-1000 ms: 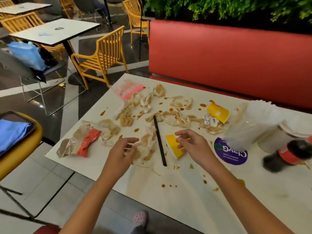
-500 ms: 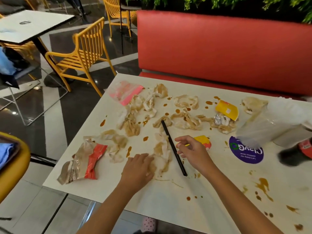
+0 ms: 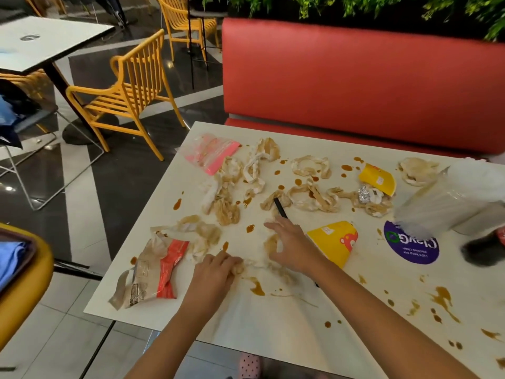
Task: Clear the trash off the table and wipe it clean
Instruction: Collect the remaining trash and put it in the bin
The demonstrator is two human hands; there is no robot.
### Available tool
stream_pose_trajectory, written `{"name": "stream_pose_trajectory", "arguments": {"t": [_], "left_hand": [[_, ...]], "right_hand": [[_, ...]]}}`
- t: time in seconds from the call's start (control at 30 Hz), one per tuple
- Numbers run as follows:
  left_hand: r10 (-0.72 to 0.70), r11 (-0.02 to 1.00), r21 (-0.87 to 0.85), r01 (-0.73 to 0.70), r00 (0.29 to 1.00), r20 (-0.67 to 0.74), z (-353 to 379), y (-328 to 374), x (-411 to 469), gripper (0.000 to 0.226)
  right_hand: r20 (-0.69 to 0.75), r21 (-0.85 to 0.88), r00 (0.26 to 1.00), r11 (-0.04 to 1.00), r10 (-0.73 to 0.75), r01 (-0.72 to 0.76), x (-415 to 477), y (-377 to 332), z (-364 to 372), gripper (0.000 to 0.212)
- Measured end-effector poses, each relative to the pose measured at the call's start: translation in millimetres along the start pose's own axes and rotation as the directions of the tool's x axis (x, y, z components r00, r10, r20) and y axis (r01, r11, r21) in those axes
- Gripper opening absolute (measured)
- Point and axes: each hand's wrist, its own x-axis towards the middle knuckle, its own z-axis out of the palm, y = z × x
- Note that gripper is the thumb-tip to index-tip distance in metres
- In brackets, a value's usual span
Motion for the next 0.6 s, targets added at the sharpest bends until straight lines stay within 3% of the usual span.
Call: {"name": "stream_pose_trajectory", "arguments": {"t": [0.13, 0.23, 0.33, 0.43, 0.6], "left_hand": [[-0.037, 0.992, -0.126, 0.026, 0.996, -0.085, -15, -8, -1, 0.041], [-0.142, 0.978, -0.169, 0.120, 0.982, -0.121, -22, -16, -2, 0.042], [-0.211, 0.954, -0.243, 0.174, 0.968, -0.135, -29, -20, -1, 0.041], [-0.239, 0.937, -0.292, 0.193, 0.962, -0.130, -34, -20, 3, 0.038], [-0.269, 0.917, -0.329, 0.225, 0.959, -0.093, -38, -16, 15, 0.028]], "right_hand": [[0.138, -0.219, 0.990, 0.976, 0.033, -0.002, 11, 1, 13, 0.074], [0.108, -0.274, 0.994, 0.962, 0.032, -0.001, 12, 5, 26, 0.066], [-0.008, -0.237, 1.000, 0.971, 0.009, -0.011, 7, 9, 35, 0.053], [-0.036, -0.155, 0.999, 0.988, -0.017, 0.011, 2, 14, 38, 0.039], [-0.165, 0.030, 0.986, 0.999, -0.018, 0.023, 5, 15, 21, 0.031]]}}
